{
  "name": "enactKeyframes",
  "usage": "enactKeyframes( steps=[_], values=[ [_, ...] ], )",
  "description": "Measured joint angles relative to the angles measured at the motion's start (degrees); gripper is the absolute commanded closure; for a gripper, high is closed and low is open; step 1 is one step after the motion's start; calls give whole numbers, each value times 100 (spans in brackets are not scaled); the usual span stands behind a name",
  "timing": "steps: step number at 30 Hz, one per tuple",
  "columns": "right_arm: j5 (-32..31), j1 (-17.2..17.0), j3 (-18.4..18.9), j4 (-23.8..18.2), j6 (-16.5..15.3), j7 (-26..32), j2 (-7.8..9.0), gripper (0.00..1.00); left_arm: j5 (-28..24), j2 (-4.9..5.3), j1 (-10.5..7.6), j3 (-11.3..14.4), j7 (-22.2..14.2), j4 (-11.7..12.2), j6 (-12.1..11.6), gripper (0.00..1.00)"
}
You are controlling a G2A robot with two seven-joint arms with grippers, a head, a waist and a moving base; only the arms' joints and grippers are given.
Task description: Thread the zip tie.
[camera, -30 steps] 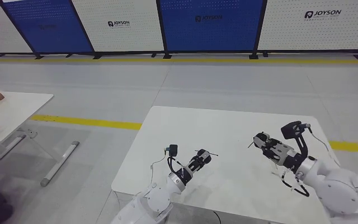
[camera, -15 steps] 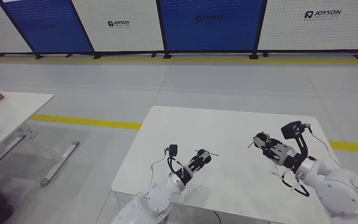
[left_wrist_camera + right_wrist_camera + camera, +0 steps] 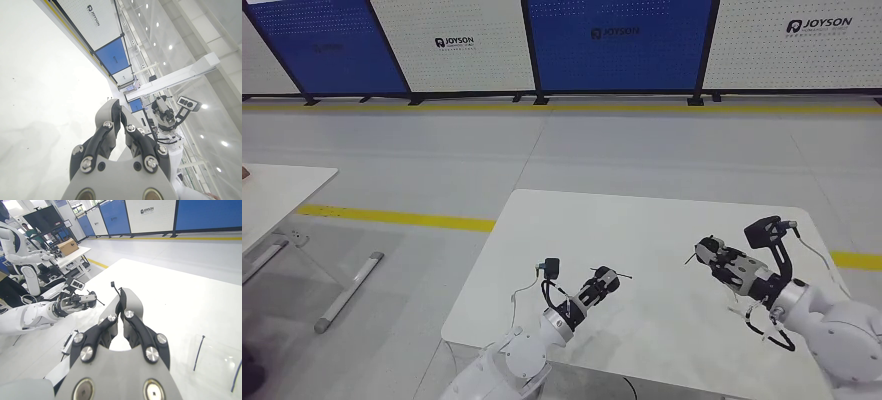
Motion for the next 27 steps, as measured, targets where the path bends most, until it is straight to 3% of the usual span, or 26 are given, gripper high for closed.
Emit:
enactKeyframes(
  steps=[6,9,12,16,19,27],
  values=[
    [55,-56,-40,22,80,-95,-19,100,0,0,0,0,0,0,0,100],
    [343,-206,-116,23,418,-722,-96,100,-1,-6,-16,-5,42,6,35,100],
    [559,-414,-293,-43,745,-1590,-196,100,320,-44,-103,36,436,17,196,100],
    [-145,-529,-772,6,1100,-2484,-322,100,829,-135,-273,279,964,78,357,100],
    [-392,-503,-962,70,1217,-2573,-358,100,973,-187,-418,434,1010,181,452,100],
    [-348,-504,-942,66,1207,-2560,-356,100,971,-186,-417,433,999,184,453,100]
  ],
)
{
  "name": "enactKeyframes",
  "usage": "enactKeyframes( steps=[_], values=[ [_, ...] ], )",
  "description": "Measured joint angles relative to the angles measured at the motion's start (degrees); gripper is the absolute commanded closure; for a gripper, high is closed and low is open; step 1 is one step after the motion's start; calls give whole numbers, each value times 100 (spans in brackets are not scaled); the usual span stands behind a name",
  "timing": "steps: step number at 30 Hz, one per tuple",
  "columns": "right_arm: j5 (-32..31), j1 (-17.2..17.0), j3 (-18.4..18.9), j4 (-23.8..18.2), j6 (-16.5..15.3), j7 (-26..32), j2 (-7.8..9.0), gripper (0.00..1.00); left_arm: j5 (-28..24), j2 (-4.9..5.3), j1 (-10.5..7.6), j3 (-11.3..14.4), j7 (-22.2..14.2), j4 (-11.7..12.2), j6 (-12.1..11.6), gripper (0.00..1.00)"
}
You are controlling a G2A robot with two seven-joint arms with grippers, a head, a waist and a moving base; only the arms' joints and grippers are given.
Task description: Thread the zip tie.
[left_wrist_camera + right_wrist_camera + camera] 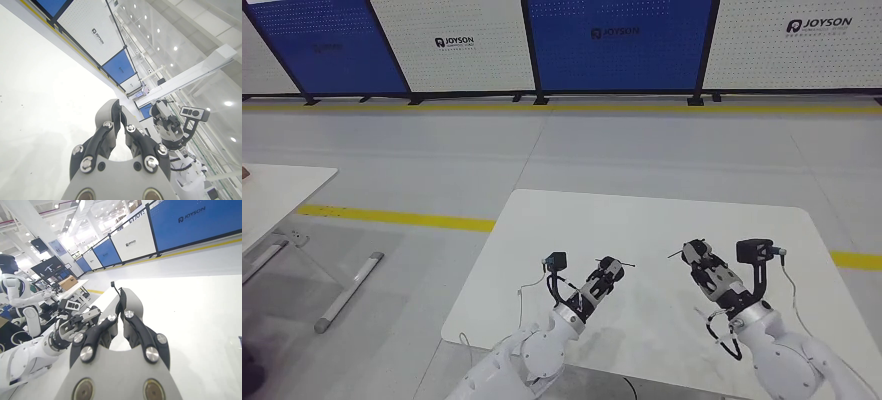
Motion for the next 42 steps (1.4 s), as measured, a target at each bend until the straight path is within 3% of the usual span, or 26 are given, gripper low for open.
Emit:
enactKeyframes(
  steps=[8,14,24,31,37,42],
  values=[
    [320,21,-258,55,-266,-15,-112,100,0,0,0,0,0,0,0,100],
    [-99,241,-692,203,197,-242,-271,100,0,0,0,0,0,0,0,100],
    [-78,229,-684,206,195,-260,-275,100,0,0,0,0,0,0,0,100],
    [252,292,-851,511,-149,-48,-389,100,0,0,0,0,0,0,0,100],
    [-394,370,-1027,744,197,-503,-490,100,0,0,0,0,0,0,0,100],
    [-322,369,-1023,741,188,-489,-487,100,0,0,0,0,0,0,0,100]
  ],
)
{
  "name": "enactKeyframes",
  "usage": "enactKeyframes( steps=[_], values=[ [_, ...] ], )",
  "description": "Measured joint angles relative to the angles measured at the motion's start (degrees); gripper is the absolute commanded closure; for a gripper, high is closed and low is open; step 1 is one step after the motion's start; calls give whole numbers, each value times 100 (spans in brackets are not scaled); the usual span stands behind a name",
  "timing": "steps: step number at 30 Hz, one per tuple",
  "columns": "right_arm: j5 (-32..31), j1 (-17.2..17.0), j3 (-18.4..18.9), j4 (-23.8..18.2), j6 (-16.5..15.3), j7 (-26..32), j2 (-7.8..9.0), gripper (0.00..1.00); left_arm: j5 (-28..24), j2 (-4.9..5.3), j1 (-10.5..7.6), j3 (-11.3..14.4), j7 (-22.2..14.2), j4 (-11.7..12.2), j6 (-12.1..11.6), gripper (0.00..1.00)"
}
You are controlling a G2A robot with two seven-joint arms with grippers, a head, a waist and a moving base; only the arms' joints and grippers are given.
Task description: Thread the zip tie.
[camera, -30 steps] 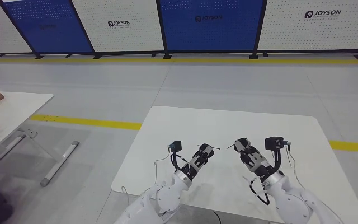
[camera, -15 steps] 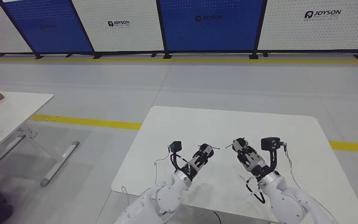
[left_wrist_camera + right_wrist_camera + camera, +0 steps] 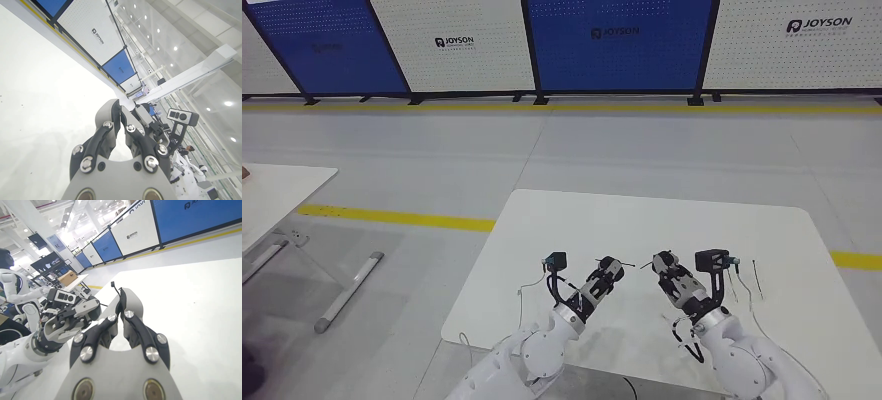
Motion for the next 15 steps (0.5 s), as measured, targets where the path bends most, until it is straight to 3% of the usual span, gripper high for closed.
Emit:
enactKeyframes(
  steps=[10,15],
  values=[
    [594,3,106,119,-130,-6,-106,100,0,0,0,0,0,0,0,100],
    [583,54,104,174,-199,89,-160,100,0,0,0,0,0,0,0,100]
  ],
)
